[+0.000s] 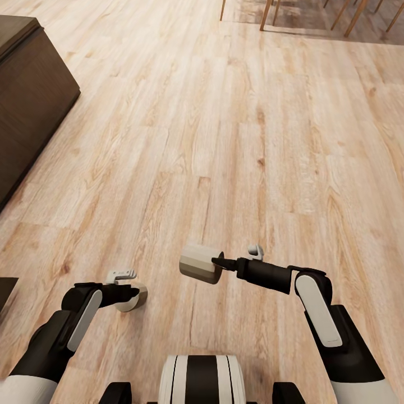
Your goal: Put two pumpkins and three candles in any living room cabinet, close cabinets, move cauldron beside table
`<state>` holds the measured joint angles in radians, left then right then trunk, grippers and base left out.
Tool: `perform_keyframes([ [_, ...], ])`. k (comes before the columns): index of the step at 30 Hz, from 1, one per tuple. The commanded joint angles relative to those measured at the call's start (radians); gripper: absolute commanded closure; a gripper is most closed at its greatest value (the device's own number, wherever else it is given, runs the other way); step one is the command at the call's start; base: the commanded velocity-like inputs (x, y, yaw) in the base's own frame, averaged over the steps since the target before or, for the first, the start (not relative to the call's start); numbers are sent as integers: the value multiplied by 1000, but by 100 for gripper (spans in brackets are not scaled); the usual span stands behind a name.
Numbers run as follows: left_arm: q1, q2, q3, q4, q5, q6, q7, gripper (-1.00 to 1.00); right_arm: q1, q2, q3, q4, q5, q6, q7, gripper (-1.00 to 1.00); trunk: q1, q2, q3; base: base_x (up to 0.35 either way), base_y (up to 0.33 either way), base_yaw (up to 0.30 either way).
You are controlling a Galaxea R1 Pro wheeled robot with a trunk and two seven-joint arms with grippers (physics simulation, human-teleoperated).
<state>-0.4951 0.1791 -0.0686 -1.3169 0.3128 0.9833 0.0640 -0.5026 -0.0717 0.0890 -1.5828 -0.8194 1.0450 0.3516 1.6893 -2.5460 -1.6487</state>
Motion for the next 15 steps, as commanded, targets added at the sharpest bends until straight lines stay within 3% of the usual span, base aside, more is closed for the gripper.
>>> perform_keyframes([
  [1, 0, 1, -2, -1, 7, 3, 9, -100, -1, 0, 0, 0, 6, 2, 11, 100, 0, 0, -1, 0, 0, 0],
  [15, 0, 0, -20, -1, 9, 2, 2, -100, -1, 0, 0, 0, 6, 2, 11, 100, 1, -1, -12, 0, 0, 0],
])
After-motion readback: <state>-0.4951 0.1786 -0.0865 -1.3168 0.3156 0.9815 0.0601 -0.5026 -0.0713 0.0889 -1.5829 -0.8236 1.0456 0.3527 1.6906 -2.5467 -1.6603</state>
